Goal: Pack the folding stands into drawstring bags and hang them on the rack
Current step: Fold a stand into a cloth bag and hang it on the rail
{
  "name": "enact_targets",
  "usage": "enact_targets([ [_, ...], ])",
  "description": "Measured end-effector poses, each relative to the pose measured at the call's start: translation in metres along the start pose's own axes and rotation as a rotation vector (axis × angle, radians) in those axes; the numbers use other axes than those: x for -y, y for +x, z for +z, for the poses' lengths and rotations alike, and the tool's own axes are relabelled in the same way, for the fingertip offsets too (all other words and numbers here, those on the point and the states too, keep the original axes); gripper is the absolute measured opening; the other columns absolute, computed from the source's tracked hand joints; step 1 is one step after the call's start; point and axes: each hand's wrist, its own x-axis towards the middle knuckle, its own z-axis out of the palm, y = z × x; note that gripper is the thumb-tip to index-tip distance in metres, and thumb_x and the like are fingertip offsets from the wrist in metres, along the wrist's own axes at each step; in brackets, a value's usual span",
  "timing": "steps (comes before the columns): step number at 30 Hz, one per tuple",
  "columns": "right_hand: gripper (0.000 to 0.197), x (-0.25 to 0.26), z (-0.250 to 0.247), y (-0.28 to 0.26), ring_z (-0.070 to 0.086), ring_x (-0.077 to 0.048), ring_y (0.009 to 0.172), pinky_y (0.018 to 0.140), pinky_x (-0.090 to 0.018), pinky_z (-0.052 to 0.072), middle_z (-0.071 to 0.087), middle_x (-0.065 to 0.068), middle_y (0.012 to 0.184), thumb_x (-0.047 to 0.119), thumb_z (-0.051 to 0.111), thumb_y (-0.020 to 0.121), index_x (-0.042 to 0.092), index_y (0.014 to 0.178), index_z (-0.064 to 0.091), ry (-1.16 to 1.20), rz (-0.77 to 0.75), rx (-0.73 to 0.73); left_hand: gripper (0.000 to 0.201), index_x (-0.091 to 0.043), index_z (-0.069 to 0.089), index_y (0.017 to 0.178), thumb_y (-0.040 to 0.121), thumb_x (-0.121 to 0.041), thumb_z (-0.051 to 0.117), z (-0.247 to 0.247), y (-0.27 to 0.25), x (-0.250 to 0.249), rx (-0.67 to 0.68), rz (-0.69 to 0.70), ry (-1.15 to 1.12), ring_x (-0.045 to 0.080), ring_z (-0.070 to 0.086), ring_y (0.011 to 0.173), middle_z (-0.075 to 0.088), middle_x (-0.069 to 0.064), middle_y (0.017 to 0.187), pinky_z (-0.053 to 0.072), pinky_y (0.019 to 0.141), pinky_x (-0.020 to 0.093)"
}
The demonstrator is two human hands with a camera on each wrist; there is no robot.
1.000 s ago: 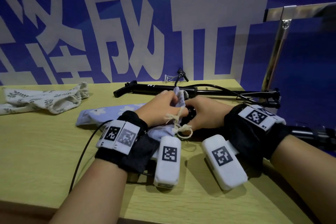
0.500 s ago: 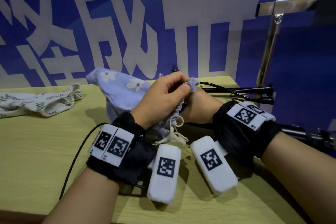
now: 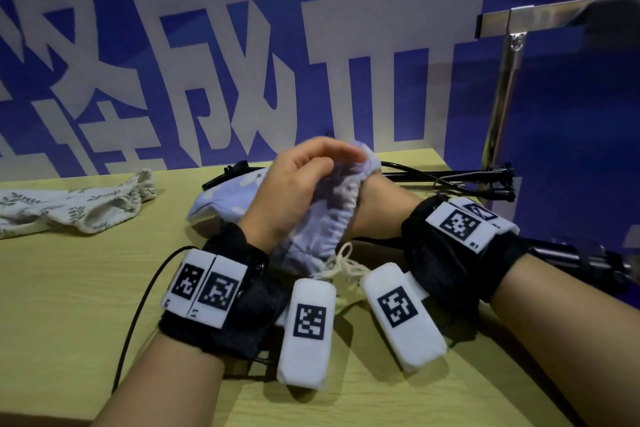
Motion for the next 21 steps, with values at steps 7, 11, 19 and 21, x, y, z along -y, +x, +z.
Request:
enact_targets([
  [7,0.015,-0.035,-0.046,0.012,0.062,-0.024,0.083,0.071,-0.032,0.05,0.068,-0.006,0.089,0.022,0.065,0.083,0.013,0.095,0.061,0.345,0.084,-0.308,0.028,-0.026,0.039,0.103,0.086,-0.013,0.057,-0.012,0.006,0.01,-0.788,0.05,0.274,0.016,0.04,0.115,0.034,-0.001,0.116,0.037,0.089,0.015],
  [11,0.016,-0.05,-0.049,0.013,0.062,-0.025,0.082,0.074,-0.038,0.051,0.068,-0.007,0.087,0.026,0.066,0.08,0.016,0.083,0.054,0.393,0.109,-0.395,0.081,-0.028,0.024,0.126,0.066,-0.051,0.073,-0.007,0.01,0.023,-0.484,-0.432,-0.113,0.025,0.048,0.119,0.034,0.007,0.138,0.047,0.097,0.04],
  [19,0.02,-0.051,-0.042,0.008,0.051,-0.019,0.079,0.06,-0.028,0.037,0.053,0.003,0.081,0.031,0.061,0.085,0.023,0.076,0.045,0.286,0.148,-0.125,0.029,-0.023,0.058,0.111,0.084,-0.031,0.067,-0.009,0.003,0.033,-0.091,-0.053,0.62,0.016,0.05,0.117,0.056,-0.009,0.117,0.035,0.105,0.039],
  [21,0.014,-0.053,-0.036,0.012,0.059,-0.024,0.086,0.072,-0.033,0.047,0.063,-0.002,0.086,0.03,0.064,0.082,0.024,0.077,0.052,0.352,0.192,-0.093,0.008,-0.013,0.067,0.09,0.083,-0.017,0.069,-0.013,0.003,0.032,-0.118,0.009,0.693,0.016,0.059,0.1,0.067,-0.003,0.097,0.044,0.094,0.033],
])
